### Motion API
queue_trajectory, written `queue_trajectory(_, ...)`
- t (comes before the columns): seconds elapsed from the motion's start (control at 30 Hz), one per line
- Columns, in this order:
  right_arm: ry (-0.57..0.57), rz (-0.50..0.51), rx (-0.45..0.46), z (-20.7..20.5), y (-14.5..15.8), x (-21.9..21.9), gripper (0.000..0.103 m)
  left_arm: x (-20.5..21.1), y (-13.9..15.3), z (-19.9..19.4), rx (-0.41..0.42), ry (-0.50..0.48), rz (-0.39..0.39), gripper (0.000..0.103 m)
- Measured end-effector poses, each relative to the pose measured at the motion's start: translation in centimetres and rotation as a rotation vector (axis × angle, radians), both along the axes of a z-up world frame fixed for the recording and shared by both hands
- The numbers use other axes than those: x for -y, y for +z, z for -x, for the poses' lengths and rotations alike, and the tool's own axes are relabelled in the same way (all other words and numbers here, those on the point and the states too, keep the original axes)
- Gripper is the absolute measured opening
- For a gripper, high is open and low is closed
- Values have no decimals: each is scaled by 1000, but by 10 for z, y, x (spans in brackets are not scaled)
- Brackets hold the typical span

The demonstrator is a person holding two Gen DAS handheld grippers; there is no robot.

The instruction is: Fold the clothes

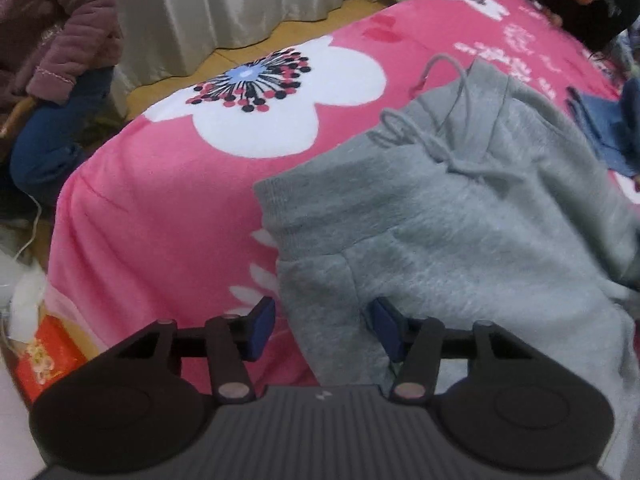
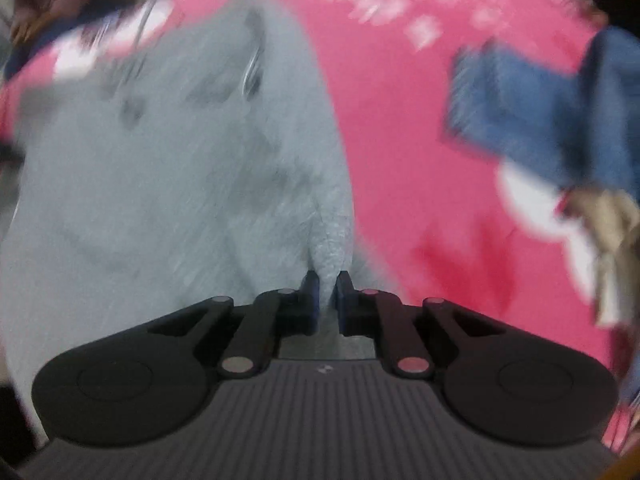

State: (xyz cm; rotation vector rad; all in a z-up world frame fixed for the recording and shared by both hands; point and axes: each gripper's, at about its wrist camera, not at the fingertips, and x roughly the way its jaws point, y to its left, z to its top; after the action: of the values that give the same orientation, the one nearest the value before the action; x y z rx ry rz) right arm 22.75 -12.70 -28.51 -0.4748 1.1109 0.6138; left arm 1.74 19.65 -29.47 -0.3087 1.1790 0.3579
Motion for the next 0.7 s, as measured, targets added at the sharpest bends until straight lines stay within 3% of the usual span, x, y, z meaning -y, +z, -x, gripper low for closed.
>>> queue_trajectory(0.1, -79, 8, 82, -31, -5, 14, 11, 2, -3, -1, -12, 11, -19, 55)
queue_trajectory(0.17, -134, 17, 131, -51, -9, 24, 25, 3, -3, -1, -18, 18, -19, 55)
queue_trajectory(0.2, -176, 50, 88, -61, -20, 29, 36, 0, 5, 1, 1, 19, -14, 53)
queue_trajectory(0.27, -293, 52, -15, -74, -20, 41, 38, -5, 19, 5, 38, 21, -5, 52)
queue_trajectory(0.33, -375, 3, -4, -68, 5, 51, 40, -11, 34, 9, 76, 23, 5, 53)
queue_trajectory(0.4, -407, 0, 104, -51, 40, 54, 44, -16, 49, 13, 113, 24, 14, 53)
queue_trajectory(0.5, -354, -168, 67, -42, 66, 32, 47, -18, 62, 1, 157, -73, 18, 53)
queue_trajectory(0.57, -330, -265, -19, -45, 68, 2, 47, -10, 60, -18, 168, -199, -16, 53)
queue_trajectory(0.7, -333, -393, -271, -71, 45, -83, 47, -16, 45, -40, 129, -305, 21, 53)
